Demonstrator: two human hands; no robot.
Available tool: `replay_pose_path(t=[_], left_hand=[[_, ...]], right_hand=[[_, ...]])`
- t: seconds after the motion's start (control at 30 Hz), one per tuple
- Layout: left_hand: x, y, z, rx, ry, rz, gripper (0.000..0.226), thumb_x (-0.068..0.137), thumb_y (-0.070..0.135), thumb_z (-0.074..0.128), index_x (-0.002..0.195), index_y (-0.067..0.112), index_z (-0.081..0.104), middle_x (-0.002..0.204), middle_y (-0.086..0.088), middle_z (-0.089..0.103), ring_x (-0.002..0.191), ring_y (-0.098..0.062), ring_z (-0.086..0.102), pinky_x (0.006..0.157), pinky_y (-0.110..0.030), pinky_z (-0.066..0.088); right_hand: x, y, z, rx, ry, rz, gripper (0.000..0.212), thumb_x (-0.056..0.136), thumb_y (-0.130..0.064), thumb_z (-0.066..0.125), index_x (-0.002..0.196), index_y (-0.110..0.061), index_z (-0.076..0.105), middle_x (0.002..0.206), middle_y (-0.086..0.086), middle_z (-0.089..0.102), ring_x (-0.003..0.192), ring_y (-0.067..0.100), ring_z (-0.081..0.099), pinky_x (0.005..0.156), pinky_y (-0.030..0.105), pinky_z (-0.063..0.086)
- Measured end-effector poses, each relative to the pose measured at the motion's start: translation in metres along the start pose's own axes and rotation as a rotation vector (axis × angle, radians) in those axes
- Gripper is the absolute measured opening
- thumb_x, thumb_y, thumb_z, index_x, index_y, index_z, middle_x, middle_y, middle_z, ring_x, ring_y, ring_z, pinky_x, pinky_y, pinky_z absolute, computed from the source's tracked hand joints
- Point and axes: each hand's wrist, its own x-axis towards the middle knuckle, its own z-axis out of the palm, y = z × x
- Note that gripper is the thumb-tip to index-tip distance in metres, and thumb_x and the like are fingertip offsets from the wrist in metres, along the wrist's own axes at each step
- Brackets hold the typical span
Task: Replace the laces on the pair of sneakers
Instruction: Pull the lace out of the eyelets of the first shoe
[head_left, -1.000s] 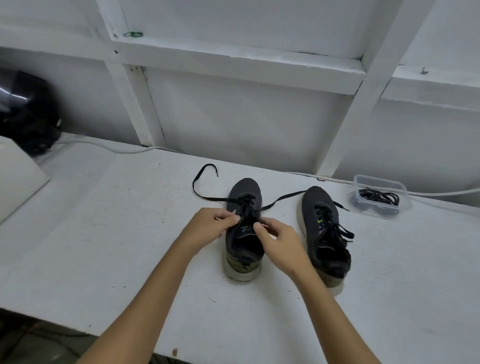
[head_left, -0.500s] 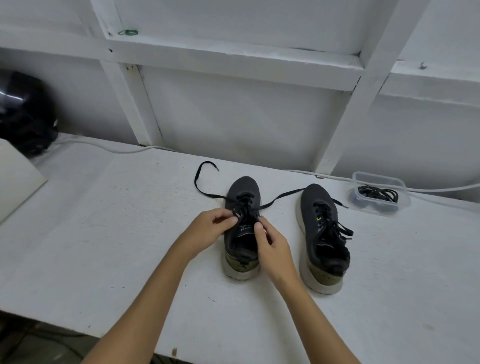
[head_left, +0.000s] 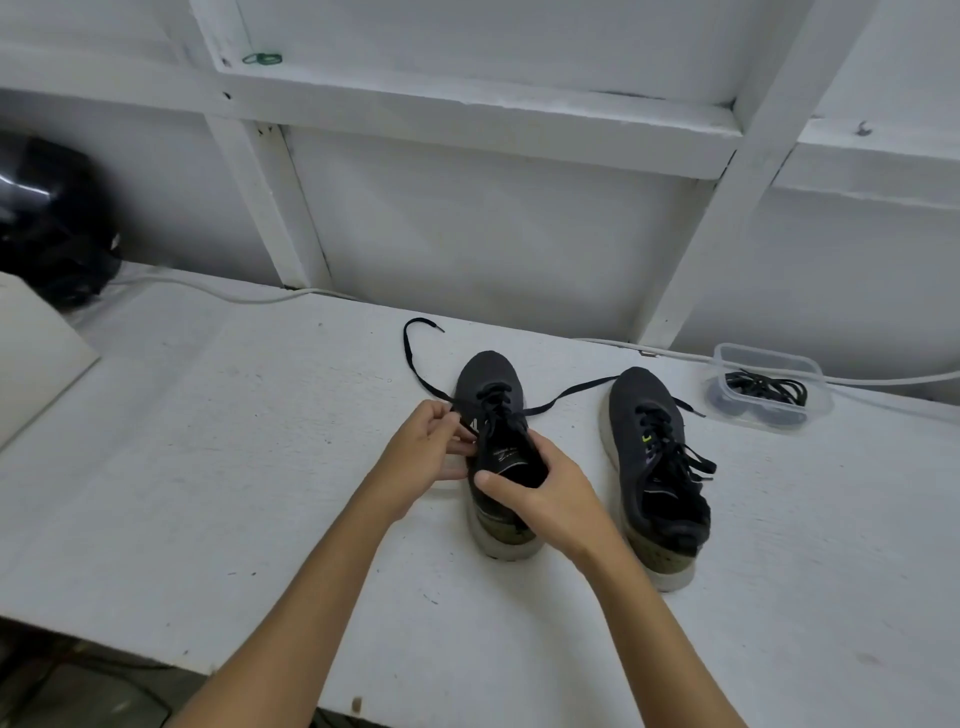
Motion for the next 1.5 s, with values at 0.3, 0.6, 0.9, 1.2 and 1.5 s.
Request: replay_pose_path(t=[0.3, 0.6, 0.9, 1.2, 1.5], left_hand=[[0.003, -0.014, -0.003, 0.135, -0.149, 0.099, 0.011, 0.098, 0.024, 0.064, 0.104, 0.021, 0.073, 0.1, 0.0, 0.075, 0.098, -0.014, 0.071, 0.089, -0.032, 0.059], [0.009, -0.007, 0.003, -0.049, -0.008, -0.026, 0.016, 0.106, 0.023, 0.046, 0.109, 0.011, 0.058, 0.1, -0.007, 0.073, 0.088, -0.016, 0.074, 0.074, -0.031, 0.06], [0.011, -0.005, -0.002, 0.051, -0.112, 0.05, 0.016, 0.104, 0.024, 0.052, 0.113, 0.016, 0.064, 0.104, -0.002, 0.075, 0.094, -0.018, 0.074, 0.077, -0.025, 0.058], [0.007, -0.018, -0.004, -0.079, -0.198, 0.033, 0.019, 0.099, 0.015, 0.062, 0.115, 0.016, 0.072, 0.108, -0.003, 0.074, 0.106, -0.014, 0.07, 0.089, -0.026, 0.056], [0.009, -0.007, 0.004, -0.211, 0.066, -0.025, 0.016, 0.107, 0.021, 0.041, 0.11, 0.011, 0.052, 0.105, -0.011, 0.073, 0.09, -0.027, 0.076, 0.078, -0.038, 0.06]], right_hand=[[-0.003, 0.001, -0.003, -0.072, 0.093, -0.018, 0.041, 0.078, -0.036, 0.082, 0.102, -0.053, 0.053, 0.106, -0.024, 0.067, 0.101, -0.006, 0.062, 0.083, 0.017, 0.049], [0.002, 0.007, 0.003, -0.061, 0.212, -0.004, 0.05, 0.077, -0.037, 0.081, 0.122, -0.038, 0.06, 0.11, -0.021, 0.067, 0.102, 0.0, 0.064, 0.089, 0.025, 0.055], [0.009, 0.012, 0.008, -0.051, 0.283, 0.004, 0.052, 0.071, -0.049, 0.084, 0.116, -0.036, 0.061, 0.107, -0.019, 0.068, 0.098, 0.0, 0.064, 0.087, 0.027, 0.057], [0.007, 0.012, 0.008, 0.0, 0.29, 0.027, 0.049, 0.071, -0.044, 0.087, 0.111, -0.035, 0.06, 0.101, -0.019, 0.068, 0.094, 0.001, 0.066, 0.082, 0.024, 0.057], [0.009, 0.011, 0.006, -0.007, 0.297, 0.043, 0.047, 0.071, -0.043, 0.086, 0.109, -0.035, 0.06, 0.101, -0.018, 0.068, 0.092, 0.004, 0.066, 0.074, 0.022, 0.056]])
